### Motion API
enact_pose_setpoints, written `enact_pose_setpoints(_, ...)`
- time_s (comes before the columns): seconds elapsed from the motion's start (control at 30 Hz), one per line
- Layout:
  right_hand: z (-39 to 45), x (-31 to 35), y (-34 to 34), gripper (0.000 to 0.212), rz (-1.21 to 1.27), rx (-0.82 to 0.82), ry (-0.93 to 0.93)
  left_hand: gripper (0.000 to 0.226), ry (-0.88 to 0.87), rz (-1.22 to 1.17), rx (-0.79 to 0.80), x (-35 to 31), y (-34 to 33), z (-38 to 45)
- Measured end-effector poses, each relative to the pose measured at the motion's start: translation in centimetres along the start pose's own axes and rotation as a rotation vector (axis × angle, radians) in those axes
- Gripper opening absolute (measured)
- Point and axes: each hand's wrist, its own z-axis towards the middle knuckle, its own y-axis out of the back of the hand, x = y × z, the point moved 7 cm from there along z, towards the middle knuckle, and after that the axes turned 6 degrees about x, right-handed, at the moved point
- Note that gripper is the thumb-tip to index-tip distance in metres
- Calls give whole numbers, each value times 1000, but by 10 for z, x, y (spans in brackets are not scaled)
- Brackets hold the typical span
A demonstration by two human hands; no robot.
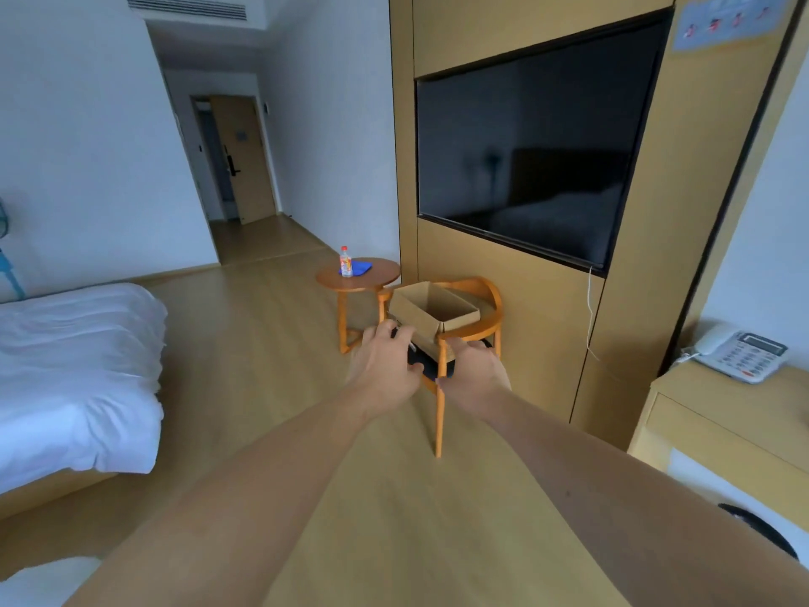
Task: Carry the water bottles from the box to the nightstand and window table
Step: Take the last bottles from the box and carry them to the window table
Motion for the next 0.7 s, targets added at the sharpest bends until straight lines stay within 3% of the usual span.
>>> enact_pose_setpoints(0.17,134,8,4,49,40,-38,22,47,8,5,6,42,0,122)
enact_pose_setpoints(0.33,244,25,-15,35,19,-3,41,53,24,-13,40,86,-14,217)
enact_pose_setpoints(0.57,377,25,-71,50,-9,29,-26,46,-35,35,91,165,-55,351)
enact_pose_setpoints(0.7,460,20,-102,63,1,10,-149,55,-129,39,96,212,-80,440)
